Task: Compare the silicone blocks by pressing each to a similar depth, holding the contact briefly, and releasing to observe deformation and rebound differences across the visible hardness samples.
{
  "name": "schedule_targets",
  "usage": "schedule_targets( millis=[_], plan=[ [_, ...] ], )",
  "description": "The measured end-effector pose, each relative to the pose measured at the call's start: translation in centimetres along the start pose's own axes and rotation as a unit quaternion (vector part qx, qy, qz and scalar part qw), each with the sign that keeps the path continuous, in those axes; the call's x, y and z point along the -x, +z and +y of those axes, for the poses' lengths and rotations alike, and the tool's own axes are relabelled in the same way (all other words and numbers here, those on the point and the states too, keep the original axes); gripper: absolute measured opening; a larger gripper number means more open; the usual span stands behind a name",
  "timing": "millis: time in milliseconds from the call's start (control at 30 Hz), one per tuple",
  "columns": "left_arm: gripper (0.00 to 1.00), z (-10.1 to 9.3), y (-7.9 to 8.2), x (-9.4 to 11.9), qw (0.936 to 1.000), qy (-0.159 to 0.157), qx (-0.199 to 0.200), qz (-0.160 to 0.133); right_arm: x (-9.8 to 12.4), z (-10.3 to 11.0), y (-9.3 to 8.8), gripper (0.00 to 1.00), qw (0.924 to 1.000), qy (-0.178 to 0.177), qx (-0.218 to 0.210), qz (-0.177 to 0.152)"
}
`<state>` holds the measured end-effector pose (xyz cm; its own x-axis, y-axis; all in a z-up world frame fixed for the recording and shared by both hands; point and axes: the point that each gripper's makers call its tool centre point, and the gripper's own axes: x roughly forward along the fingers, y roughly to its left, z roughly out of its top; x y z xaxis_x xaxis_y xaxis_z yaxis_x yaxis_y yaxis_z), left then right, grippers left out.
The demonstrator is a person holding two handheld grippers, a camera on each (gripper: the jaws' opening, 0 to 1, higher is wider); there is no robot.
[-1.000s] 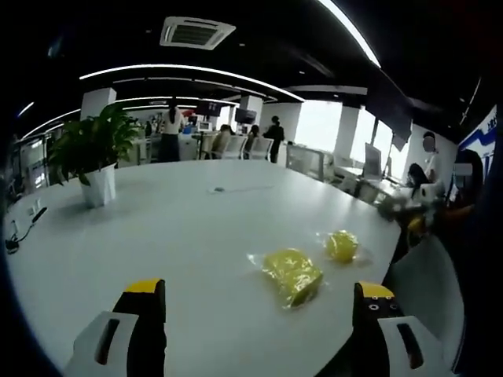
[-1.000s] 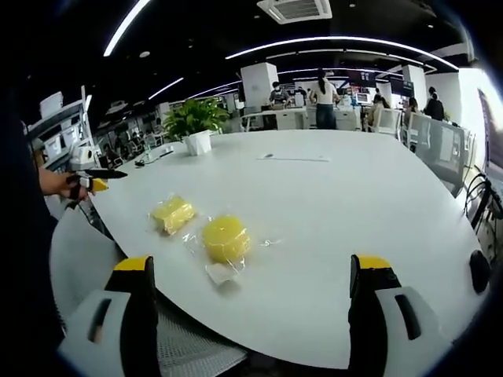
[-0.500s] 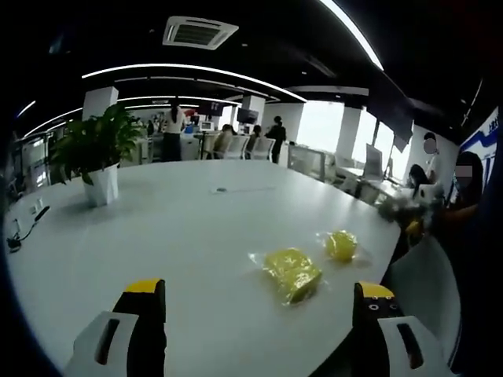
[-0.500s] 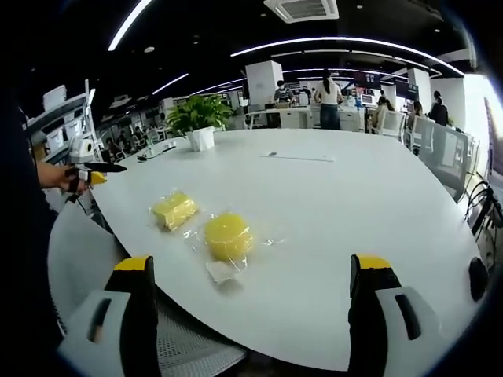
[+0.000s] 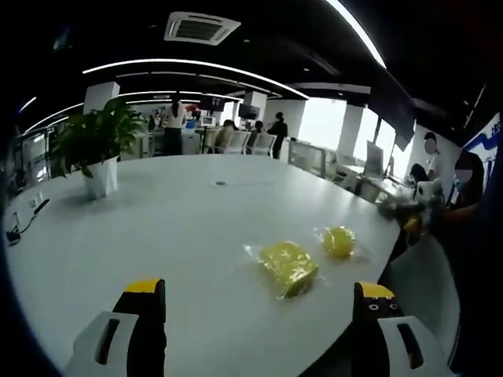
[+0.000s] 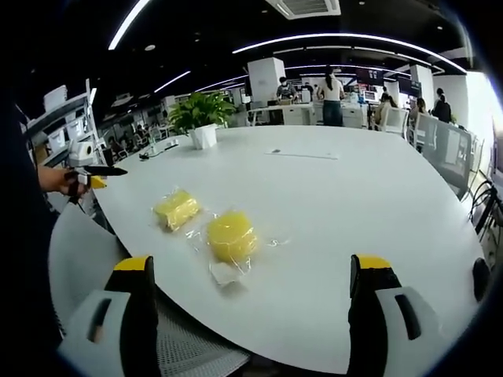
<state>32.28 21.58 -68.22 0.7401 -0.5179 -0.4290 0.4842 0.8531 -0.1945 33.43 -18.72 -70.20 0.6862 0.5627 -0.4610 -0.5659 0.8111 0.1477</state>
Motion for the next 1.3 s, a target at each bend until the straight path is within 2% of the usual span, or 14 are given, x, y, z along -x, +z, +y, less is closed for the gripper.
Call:
schedule_targets(
  millis=[533, 600, 700, 867, 900, 933, 967, 1067, 1167, 1200, 1233, 1300],
  plan=[
    [1.0, 0.1, 1.2, -1.5, 0.9991, -0.007, 0.041, -0.006, 0.5, -0.5, -0.3, 0.97, 0.9999, -0.006, -0.011, -0.001],
    [1.0, 0.2, 1.6, -1.9, 0.9972, -0.006, 0.073, -0.013, 0.5, -0.6, -0.1, 0.97, 0.9999, -0.006, -0.011, -0.002],
    [1.0, 0.5, 1.6, -2.6, 0.995, -0.004, 0.1, -0.01, 0.5, -0.5, 0.3, 0.97, 0.9998, -0.003, -0.018, -0.011],
    [1.0, -1.0, 1.6, -4.4, 0.9906, -0.027, 0.134, 0.004, 0.2, -0.4, 0.0, 0.97, 0.9998, 0.001, -0.018, -0.005],
    [1.0, -1.4, 1.3, -5.2, 0.9877, -0.034, 0.152, 0.018, 0.1, -0.3, 0.0, 0.97, 0.9998, 0.002, -0.018, -0.004],
    [1.0, -2.3, 0.9, -5.9, 0.983, -0.058, 0.171, 0.035, 0.0, -0.3, 0.0, 0.97, 0.9998, 0.003, -0.018, -0.004],
    [1.0, -2.6, 0.9, -6.4, 0.9796, -0.068, 0.185, 0.037, -0.1, -0.4, -0.1, 0.97, 0.9998, 0.003, -0.018, -0.004],
    [1.0, -2.3, 0.1, -8.2, 0.9745, -0.07, 0.207, 0.052, -0.3, -0.3, 0.0, 0.97, 0.9998, 0.004, -0.019, -0.006],
    [0.98, -2.4, -0.9, -9.8, 0.9586, -0.084, 0.26, 0.081, -0.5, -0.2, 0.0, 0.97, 0.9998, 0.003, -0.019, -0.01],
    [0.97, -2.2, -1.1, -10.2, 0.9578, -0.084, 0.261, 0.087, -0.5, -0.1, -0.1, 0.97, 0.9998, 0.003, -0.019, -0.009],
    [0.94, -2.2, -1.7, -10.5, 0.9545, -0.084, 0.266, 0.106, -0.6, 0.0, -0.3, 0.97, 0.9998, 0.004, -0.019, -0.009],
    [0.88, -2.1, -1.8, -11.2, 0.9563, -0.086, 0.258, 0.106, -0.6, 0.1, -0.6, 0.97, 0.9997, 0.004, -0.023, -0.006]
  ],
)
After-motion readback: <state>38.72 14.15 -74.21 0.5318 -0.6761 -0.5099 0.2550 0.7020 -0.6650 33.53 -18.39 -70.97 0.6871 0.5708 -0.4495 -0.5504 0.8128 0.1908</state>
